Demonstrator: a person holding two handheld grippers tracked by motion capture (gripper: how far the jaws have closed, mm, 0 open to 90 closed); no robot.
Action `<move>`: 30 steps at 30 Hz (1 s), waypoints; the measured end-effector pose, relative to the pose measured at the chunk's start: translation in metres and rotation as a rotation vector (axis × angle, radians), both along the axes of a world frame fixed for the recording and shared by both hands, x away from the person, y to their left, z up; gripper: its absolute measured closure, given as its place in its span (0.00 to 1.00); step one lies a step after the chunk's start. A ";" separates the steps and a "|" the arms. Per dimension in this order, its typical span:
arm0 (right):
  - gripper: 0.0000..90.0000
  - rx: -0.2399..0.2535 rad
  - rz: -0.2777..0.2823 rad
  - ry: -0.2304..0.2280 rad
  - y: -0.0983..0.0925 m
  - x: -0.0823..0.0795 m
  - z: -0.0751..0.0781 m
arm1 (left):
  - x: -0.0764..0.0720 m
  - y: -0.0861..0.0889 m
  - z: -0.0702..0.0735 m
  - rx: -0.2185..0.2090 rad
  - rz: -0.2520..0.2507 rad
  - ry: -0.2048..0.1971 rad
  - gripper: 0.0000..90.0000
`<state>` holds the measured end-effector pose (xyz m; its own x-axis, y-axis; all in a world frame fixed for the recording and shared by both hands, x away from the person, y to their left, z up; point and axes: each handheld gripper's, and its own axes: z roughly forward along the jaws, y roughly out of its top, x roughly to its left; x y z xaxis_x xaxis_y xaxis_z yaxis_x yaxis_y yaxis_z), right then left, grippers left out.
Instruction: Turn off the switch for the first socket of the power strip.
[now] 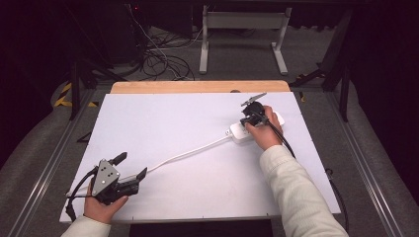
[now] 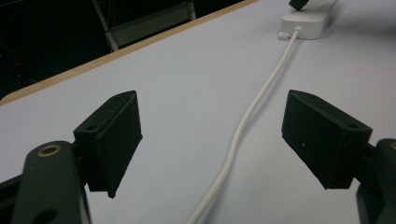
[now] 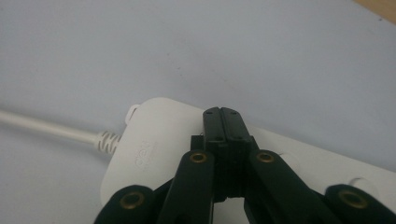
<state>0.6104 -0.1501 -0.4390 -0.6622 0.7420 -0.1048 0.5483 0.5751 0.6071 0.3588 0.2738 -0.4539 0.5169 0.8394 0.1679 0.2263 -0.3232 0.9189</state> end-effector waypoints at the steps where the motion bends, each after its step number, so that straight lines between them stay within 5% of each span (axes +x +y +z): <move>1: 1.00 -0.006 0.010 0.006 0.001 -0.001 0.002 | 0.000 0.000 0.000 0.000 0.000 0.000 0.22; 7: 1.00 0.094 0.049 -0.071 0.002 -0.011 0.021 | 0.001 0.000 0.000 -0.003 0.002 0.000 0.22; 19: 1.00 0.138 0.089 -0.126 -0.004 -0.028 0.044 | 0.001 -0.001 0.000 -0.003 0.000 -0.001 0.23; 30: 1.00 0.168 0.101 -0.128 -0.007 -0.033 0.050 | 0.001 0.000 0.000 -0.004 0.001 0.002 0.23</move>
<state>0.5776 -0.1570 -0.3885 -0.7232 0.6868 -0.0732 0.4055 0.5080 0.7599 0.3597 0.2735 -0.4540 0.5167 0.8404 0.1636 0.2282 -0.3193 0.9198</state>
